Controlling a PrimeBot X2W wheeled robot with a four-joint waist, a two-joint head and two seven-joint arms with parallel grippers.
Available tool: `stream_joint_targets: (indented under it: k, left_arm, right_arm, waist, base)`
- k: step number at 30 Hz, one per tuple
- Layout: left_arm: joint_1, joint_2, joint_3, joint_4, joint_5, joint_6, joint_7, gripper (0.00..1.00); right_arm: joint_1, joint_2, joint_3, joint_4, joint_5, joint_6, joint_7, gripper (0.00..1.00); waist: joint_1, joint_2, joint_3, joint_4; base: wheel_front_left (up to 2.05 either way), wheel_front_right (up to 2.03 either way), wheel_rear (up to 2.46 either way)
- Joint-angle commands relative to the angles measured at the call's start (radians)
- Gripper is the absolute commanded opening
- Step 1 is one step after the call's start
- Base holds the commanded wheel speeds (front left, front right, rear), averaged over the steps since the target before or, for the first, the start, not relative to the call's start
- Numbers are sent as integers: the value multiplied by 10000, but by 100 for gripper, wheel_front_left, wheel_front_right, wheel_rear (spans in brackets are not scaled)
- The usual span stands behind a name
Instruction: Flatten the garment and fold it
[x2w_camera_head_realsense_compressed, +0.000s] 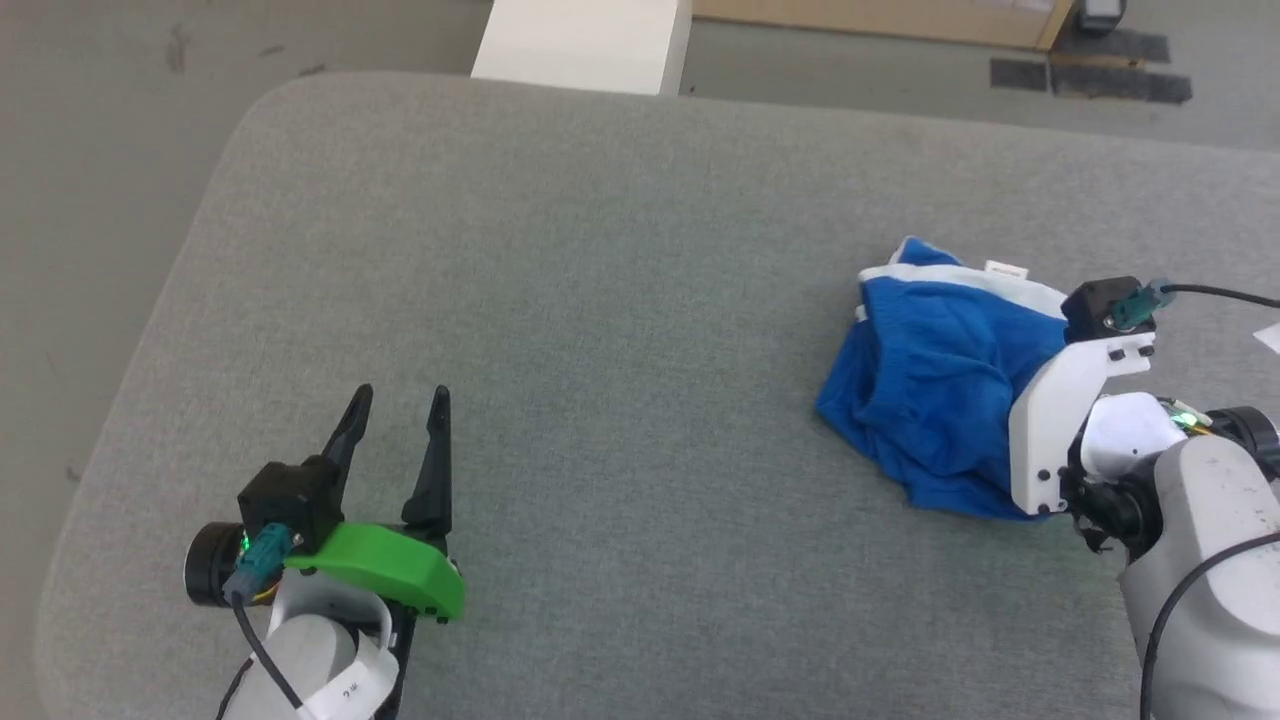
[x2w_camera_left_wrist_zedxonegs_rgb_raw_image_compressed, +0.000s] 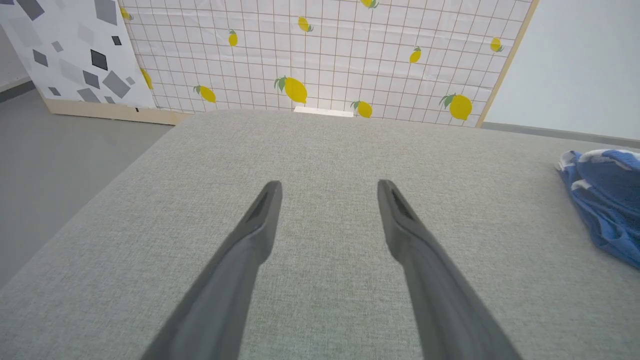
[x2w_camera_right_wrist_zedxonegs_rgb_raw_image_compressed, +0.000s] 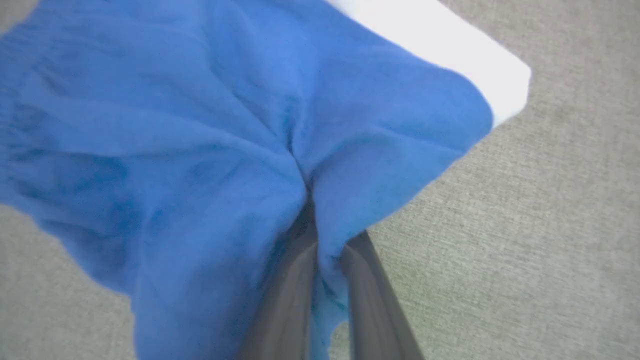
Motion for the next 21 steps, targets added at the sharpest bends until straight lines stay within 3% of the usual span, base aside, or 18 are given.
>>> stream_joint_targets:
  k: [1,10,21]
  left_arm:
    - [85,76,15,8,-24,10,-81,100]
    - [568,151,66,-214,-159,108,-76,100]
    - [217,226,-93,-603,-99,125,44,100]
  right_arm:
    - [203,-106,217,-162,181,-19,-133,0]
    - [983,-941,1370,-1247,1214,-19,504,0]
    - [1142,-1669,1466,-1799,1517,-19,929,0]
  waist:
    - [-1,-1,-370,-274]
    - [-1,-1,-914,-1914]
    - [-1,-1,-125,-3991]
  base:
    - [0,0,0]
    - [0,0,0]
    - [0,0,0]
